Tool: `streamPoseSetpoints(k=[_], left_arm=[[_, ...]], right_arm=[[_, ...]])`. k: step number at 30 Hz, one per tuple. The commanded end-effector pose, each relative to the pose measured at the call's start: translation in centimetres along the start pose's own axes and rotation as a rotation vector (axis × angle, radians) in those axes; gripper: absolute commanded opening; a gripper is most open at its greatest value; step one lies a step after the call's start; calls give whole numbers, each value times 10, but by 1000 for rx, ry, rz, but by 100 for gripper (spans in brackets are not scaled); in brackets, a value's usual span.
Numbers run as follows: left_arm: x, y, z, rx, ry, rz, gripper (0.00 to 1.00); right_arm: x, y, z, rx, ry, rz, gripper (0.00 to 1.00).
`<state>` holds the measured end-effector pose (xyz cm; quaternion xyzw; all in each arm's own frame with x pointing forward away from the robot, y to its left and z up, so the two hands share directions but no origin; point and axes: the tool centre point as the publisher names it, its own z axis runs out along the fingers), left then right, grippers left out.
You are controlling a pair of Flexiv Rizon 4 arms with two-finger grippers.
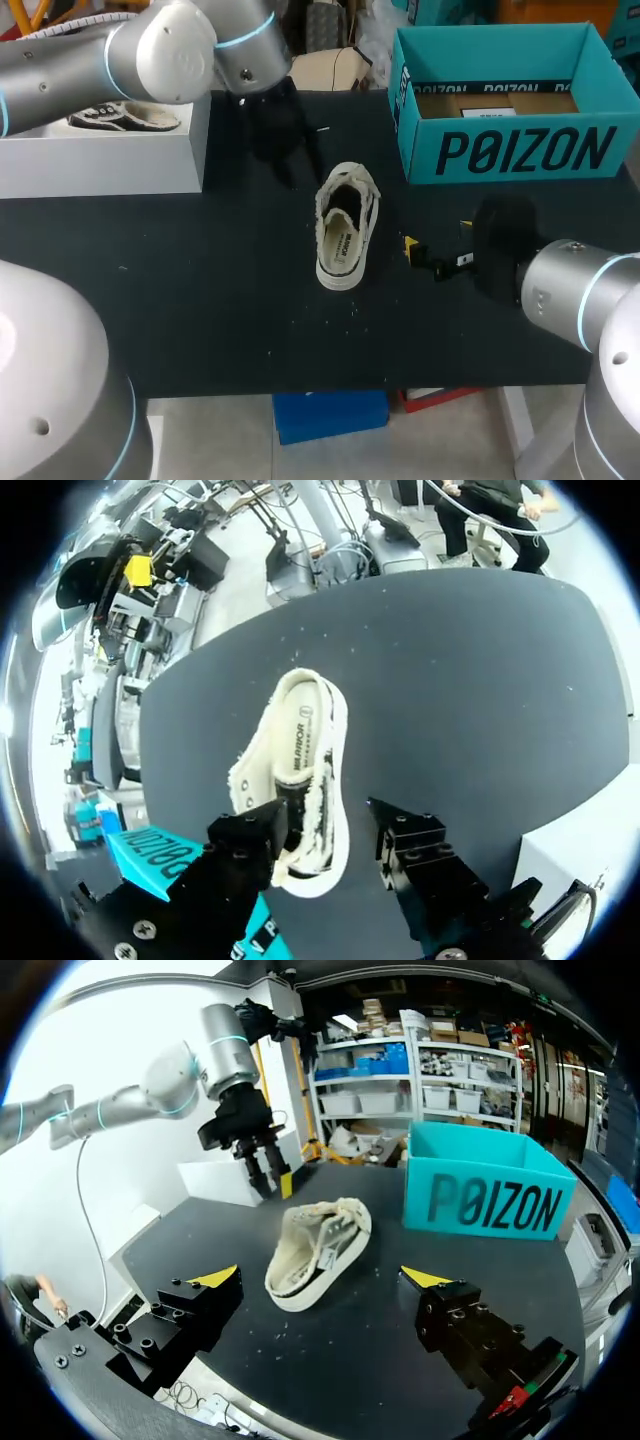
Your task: Take the shoe out of the shoebox, open the shoe tongue, remove and reinsert the insole, then place the shoe into the shoebox
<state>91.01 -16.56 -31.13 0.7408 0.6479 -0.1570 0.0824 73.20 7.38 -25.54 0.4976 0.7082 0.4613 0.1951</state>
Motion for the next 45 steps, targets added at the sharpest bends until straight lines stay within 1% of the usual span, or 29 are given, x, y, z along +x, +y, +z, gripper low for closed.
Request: streamPoseSetpoints(k=[1, 2, 4, 6, 9, 12, 13, 14, 15, 17, 20, 23, 36, 45], left_arm=[[-2, -6, -1, -38, 35, 24, 82], [-2, -5, 0, -43, 46, 33, 85], [-2, -5, 3, -59, 72, 51, 86], [0, -3, 8, -72, 87, 66, 84], [0, -3, 15, -92, 107, 76, 78], [2, -1, 24, -106, 131, 76, 75], [4, 0, 27, -105, 136, 56, 74], [5, 0, 31, -94, 127, 40, 69], [5, 0, 34, -88, 136, 36, 68], [5, -2, 40, -76, 145, 34, 68], [6, -2, 48, -65, 170, 24, 71], [7, -2, 54, -66, 193, 25, 71], [16, 12, 81, -42, 227, -6, 67], [16, 13, 98, -38, 233, -11, 62]], right_arm=[[2, -1, 1, -4, -4, 1, 100], [2, -1, 1, -4, -4, 1, 100], [2, -1, 1, -4, -4, 1, 100], [2, -1, 1, -4, -4, 1, 100], [2, -1, 1, -4, -4, 1, 100], [2, -1, 1, -4, -4, 1, 100], [2, -1, 1, -4, -4, 1, 100], [2, -1, 1, -4, -4, 1, 100], [2, -1, 1, -4, -4, 1, 100], [2, -1, 1, -4, -4, 1, 100], [2, -1, 1, -4, -4, 1, 100], [2, -1, 1, -4, -4, 1, 100], [2, -1, 1, -4, -4, 1, 100], [2, -1, 1, -4, -4, 1, 100]])
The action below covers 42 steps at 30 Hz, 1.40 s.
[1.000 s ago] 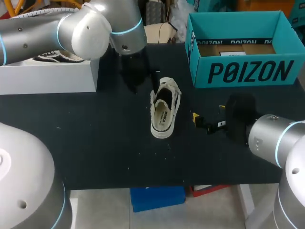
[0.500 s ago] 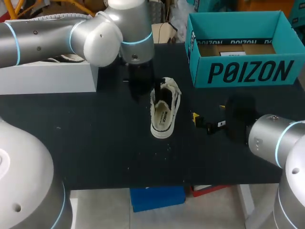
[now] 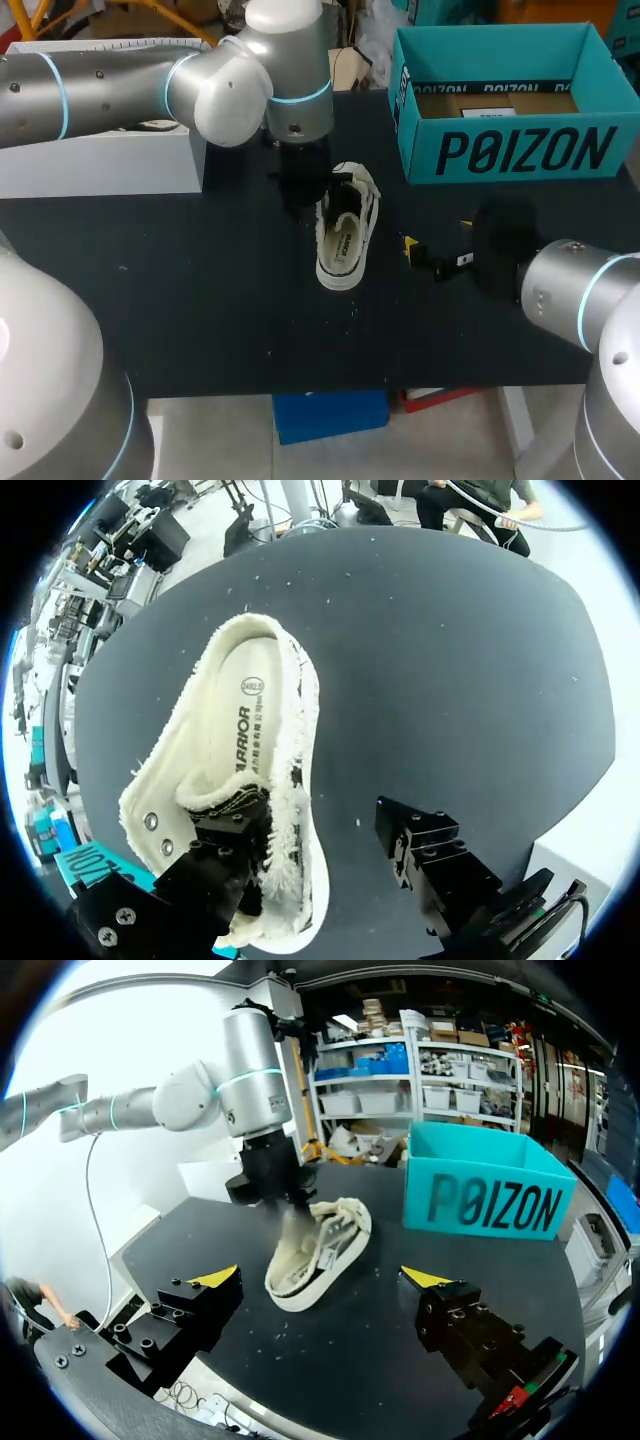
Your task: Take the shoe out of the shoebox, open the shoe tongue, remove and reinsert the insole, then place the shoe into the shoebox
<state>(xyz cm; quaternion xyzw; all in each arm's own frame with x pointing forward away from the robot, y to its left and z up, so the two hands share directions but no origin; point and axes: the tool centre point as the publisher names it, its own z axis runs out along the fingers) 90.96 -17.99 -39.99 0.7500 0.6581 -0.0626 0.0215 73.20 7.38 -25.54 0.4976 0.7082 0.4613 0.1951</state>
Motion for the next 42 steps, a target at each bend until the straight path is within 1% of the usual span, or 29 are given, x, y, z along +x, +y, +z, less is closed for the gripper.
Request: streamPoseSetpoints(k=[1, 3, 4, 6, 7, 8, 9, 10, 11, 15, 18, 22, 25, 27, 31, 34, 38, 40, 42], left_arm=[[-3, 4, 11, -17, 18, -8, 61], [-3, 5, 12, -35, 28, -5, 60], [-3, 5, 12, -45, 30, -5, 51], [-4, 5, 12, -63, 43, -4, 43], [-4, 4, 12, -75, 49, -7, 34], [-5, 5, 13, -85, 52, -10, 20], [-5, 5, 13, -94, 63, -9, 13], [-6, 5, 14, -96, 63, -8, 4], [-7, 5, 15, -96, 64, -5, 0], [-8, 3, 16, -104, 86, 18, 0], [-7, 1, 10, -93, 83, 29, 0], [-5, 0, -11, -88, 54, 24, 0], [-5, 1, -37, -104, 44, 24, 0], [-3, 4, -58, -127, 43, 18, 0], [1, 12, -107, -183, 29, -7, 0], [8, 20, -144, -245, 14, -41, 0], [27, 29, -182, -322, 1, -138, 0], [37, 32, -197, -346, -26, -190, 0], [50, 35, -209, -368, -47, -236, 0]], right_arm=[[2, -1, 1, -4, -4, 1, 100], [2, -1, 1, -4, -4, 1, 100], [2, -1, 1, -4, -4, 1, 100], [2, -1, 1, -4, -4, 1, 100], [2, -1, 1, -4, -4, 1, 100], [2, -1, 1, -4, -4, 1, 100], [2, -1, 1, -4, -4, 1, 100], [2, -1, 1, -4, -4, 1, 100], [2, -1, 1, -4, -4, 1, 100], [2, -1, 1, -4, -4, 1, 100], [2, -1, 1, -4, -4, 1, 100], [2, -1, 1, -4, -4, 1, 100], [2, -1, 1, -4, -4, 1, 100], [2, -1, 1, -4, -4, 1, 100], [2, -1, 1, -4, -4, 1, 100], [2, -1, 1, -4, -4, 1, 100], [2, -1, 1, -4, -4, 1, 100], [2, -1, 1, -4, -4, 1, 100], [2, -1, 1, -4, -4, 1, 100]])
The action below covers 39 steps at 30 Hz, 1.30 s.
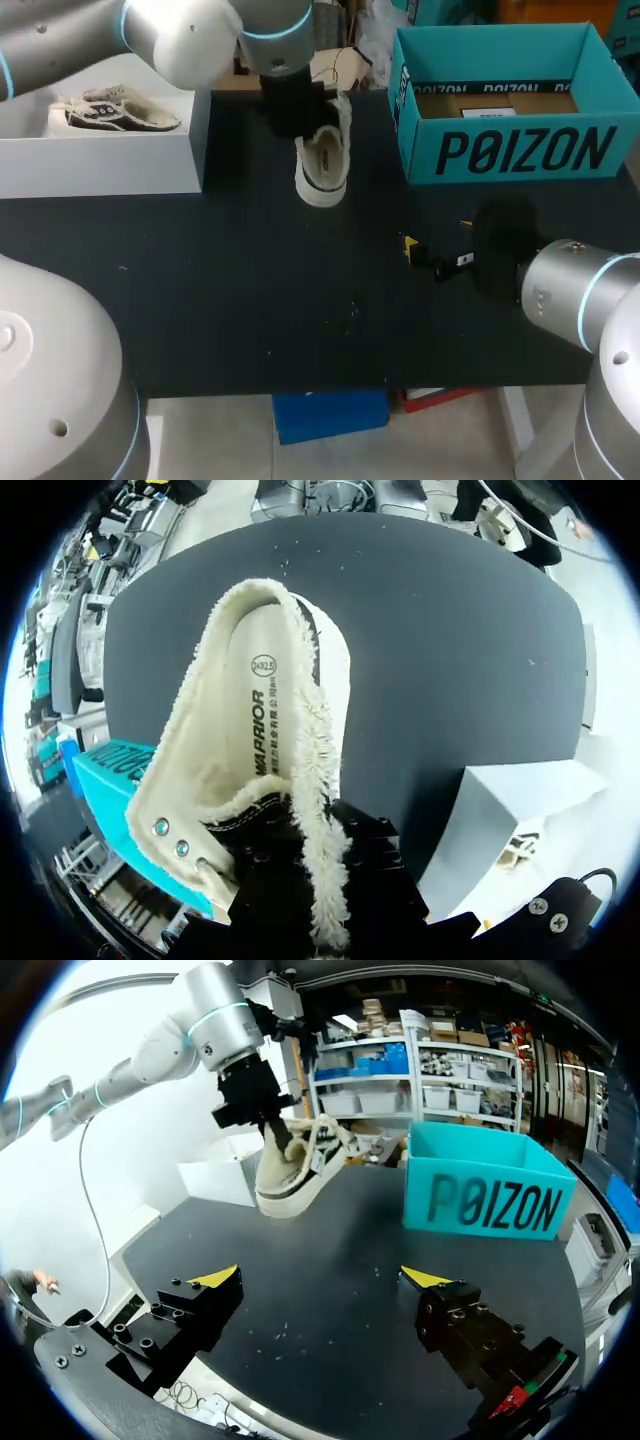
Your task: Take the shoe out of the shoebox, open the shoe tongue, remove and reinsert the insole, then place the shoe into the shoebox
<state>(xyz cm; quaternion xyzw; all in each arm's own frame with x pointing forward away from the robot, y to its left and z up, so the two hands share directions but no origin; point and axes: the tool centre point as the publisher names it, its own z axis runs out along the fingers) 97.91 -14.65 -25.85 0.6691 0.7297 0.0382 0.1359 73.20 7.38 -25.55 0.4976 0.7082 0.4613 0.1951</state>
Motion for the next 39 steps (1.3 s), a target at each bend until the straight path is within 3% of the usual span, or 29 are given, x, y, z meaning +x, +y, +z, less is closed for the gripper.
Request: streamPoseSetpoints(k=[1, 8, 39], left_arm=[[32, 6, -68, -52, -47, -69, 0], [49, 19, -86, -90, -78, -125, 0], [52, 12, -80, -75, -101, -99, 0]], right_arm=[[2, -1, 1, -4, -4, 1, 100], [2, -1, 1, -4, -4, 1, 100], [2, -1, 1, -4, -4, 1, 100]])
